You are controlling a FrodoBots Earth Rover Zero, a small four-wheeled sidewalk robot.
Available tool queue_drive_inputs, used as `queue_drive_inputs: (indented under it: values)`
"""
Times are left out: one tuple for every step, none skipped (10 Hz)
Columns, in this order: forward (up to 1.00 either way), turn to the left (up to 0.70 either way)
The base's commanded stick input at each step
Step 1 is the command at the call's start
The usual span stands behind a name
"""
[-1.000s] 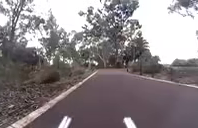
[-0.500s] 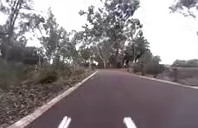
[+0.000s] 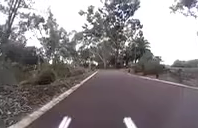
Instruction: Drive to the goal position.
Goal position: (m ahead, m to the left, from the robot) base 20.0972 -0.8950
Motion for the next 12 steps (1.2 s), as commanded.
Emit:
queue_drive_inputs:
  values:
    - [0.6,0.0]
    - [0.6,0.0]
    - [0.6,0.0]
    - [0.6,0.0]
    - [0.6,0.0]
    - [0.6,0.0]
    - [0.6,0.0]
    - [0.6,0.0]
    - [0.6,0.0]
    - [0.6,0.0]
    - [0.6,0.0]
    - [0.6,0.0]
